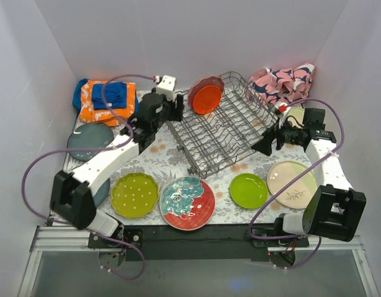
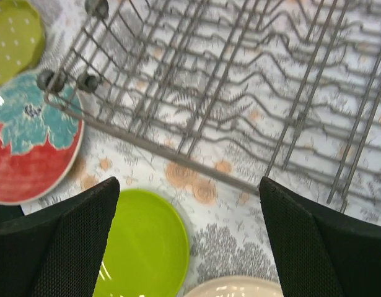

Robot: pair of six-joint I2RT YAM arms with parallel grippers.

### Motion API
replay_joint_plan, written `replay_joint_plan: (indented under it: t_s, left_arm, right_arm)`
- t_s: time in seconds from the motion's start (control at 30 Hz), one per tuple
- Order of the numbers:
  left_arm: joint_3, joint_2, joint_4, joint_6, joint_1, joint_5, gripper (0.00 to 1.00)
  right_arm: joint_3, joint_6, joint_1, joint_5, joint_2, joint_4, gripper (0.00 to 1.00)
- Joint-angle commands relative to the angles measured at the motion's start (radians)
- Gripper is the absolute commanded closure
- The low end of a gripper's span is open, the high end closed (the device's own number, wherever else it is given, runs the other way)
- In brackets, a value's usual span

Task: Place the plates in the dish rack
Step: Grab a plate with the right arm

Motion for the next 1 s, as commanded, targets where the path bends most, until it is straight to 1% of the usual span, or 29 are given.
replay_joint_plan:
  t_s: [0.0,0.03,0.07,0.1,0.17,0.2,0.33,0.4,0.43,0.6,0.63,0.73,0.87,0.97]
  left_arm:
    - [-0.215,-0.293,-0.068,-0.134,0.005,0.054,0.38]
    - [-0.251,-0.333,-0.082,-0.177,0.005,0.07,0.36]
    - [-0.322,-0.378,-0.094,-0.193,0.006,0.079,0.35]
    - [-0.357,-0.458,-0.118,-0.216,0.009,0.087,0.33]
    - [-0.427,-0.543,-0.141,-0.286,0.011,0.094,0.32]
    - [-0.488,-0.621,-0.155,-0.311,0.013,0.101,0.32]
    - [-0.616,-0.771,-0.188,-0.411,0.014,0.154,0.32]
    - [-0.648,-0.816,-0.203,-0.446,0.014,0.16,0.32]
    - [-0.67,-0.847,-0.209,-0.457,0.014,0.188,0.32]
    - [-0.705,-0.9,-0.253,-0.515,0.014,0.205,0.32]
    - [-0.714,-0.907,-0.257,-0.526,0.014,0.208,0.32]
    - [-0.731,-0.927,-0.26,-0.566,0.014,0.219,0.32]
    - [-0.75,-0.93,-0.247,-0.586,0.014,0.232,0.32]
    - [-0.744,-0.924,-0.234,-0.589,0.014,0.249,0.32]
  right_arm:
    - [-0.007,-0.348,-0.007,0.181,-0.028,-0.352,0.02]
    - [-0.022,-0.361,-0.007,0.207,-0.03,-0.368,0.02]
    - [-0.039,-0.388,-0.004,0.229,-0.027,-0.386,0.02]
    - [-0.043,-0.43,-0.004,0.27,-0.022,-0.43,0.02]
    - [-0.065,-0.467,-0.006,0.304,-0.015,-0.47,0.02]
    - [-0.077,-0.484,-0.006,0.322,-0.016,-0.474,0.02]
    - [-0.146,-0.602,-0.004,0.313,-0.004,-0.48,0.02]
    - [-0.16,-0.622,-0.003,0.296,0.028,-0.471,0.03]
    - [-0.16,-0.622,-0.003,0.293,0.045,-0.462,0.04]
    - [-0.162,-0.607,0.0,0.287,0.148,-0.389,0.12]
    - [-0.165,-0.605,0.002,0.287,0.156,-0.382,0.15]
    - [-0.174,-0.605,0.016,0.284,0.169,-0.346,0.18]
    - [-0.195,-0.608,0.048,0.287,0.182,-0.319,0.22]
    - [-0.209,-0.605,0.05,0.292,0.198,-0.287,0.25]
